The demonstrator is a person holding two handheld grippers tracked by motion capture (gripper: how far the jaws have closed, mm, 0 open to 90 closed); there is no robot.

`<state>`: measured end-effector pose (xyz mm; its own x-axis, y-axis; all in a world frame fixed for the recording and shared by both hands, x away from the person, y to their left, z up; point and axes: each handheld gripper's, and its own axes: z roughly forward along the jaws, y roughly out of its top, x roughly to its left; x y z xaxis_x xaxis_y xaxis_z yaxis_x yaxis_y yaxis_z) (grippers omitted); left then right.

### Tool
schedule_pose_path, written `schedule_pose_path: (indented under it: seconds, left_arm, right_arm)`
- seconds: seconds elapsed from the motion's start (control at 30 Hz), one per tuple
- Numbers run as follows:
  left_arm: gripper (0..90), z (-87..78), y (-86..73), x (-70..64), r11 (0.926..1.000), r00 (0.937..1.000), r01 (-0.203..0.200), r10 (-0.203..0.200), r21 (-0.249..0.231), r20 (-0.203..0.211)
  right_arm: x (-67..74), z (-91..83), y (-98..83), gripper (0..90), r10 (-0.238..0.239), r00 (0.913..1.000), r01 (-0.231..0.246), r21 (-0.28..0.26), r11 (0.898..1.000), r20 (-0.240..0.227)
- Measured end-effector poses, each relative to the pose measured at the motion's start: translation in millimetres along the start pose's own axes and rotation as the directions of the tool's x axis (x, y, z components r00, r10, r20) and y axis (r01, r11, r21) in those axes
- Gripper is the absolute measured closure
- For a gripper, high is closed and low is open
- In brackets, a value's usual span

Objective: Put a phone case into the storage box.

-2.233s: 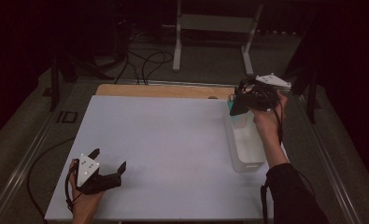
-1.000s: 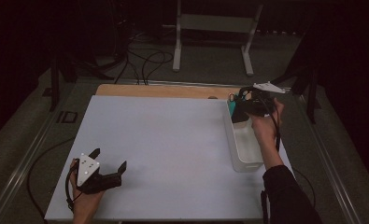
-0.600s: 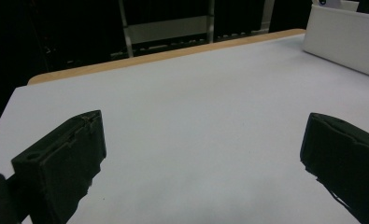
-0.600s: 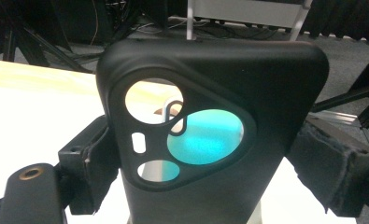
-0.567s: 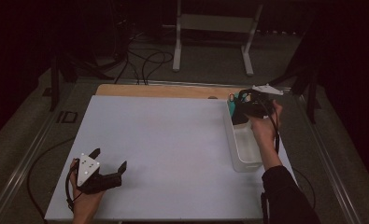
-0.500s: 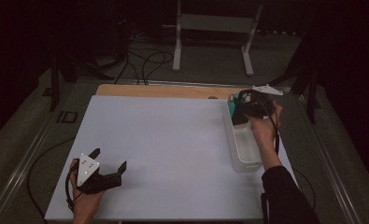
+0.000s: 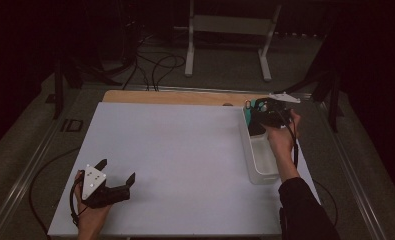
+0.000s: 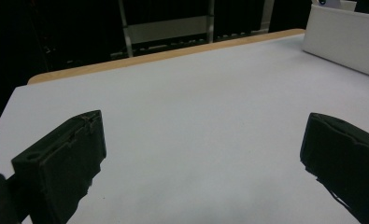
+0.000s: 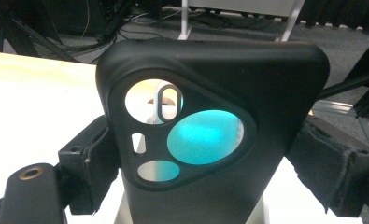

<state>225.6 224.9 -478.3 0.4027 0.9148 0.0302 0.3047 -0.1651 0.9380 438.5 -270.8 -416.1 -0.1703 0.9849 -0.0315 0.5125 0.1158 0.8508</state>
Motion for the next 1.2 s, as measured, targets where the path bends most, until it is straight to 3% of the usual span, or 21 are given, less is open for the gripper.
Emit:
schedule_pose_path:
  seconds: [0.83, 1.2]
  left_arm:
    - [0.9, -0.1, 0.2, -0.4, 1.0, 1.0, 0.0, 0.0, -0.001, 0.002]
    - [0.9, -0.2, 0.1, -0.4, 1.0, 1.0, 0.0, 0.0, -0.001, 0.003]
  right_arm:
    - [8.0, 24.9, -13.9, 14.0, 0.016, 0.999, -0.019, 0.063, 0.998, 0.041]
    - [6.7, 31.6, -12.9, 13.6, 0.024, 0.9968, -0.028, 0.052, 0.998, 0.077]
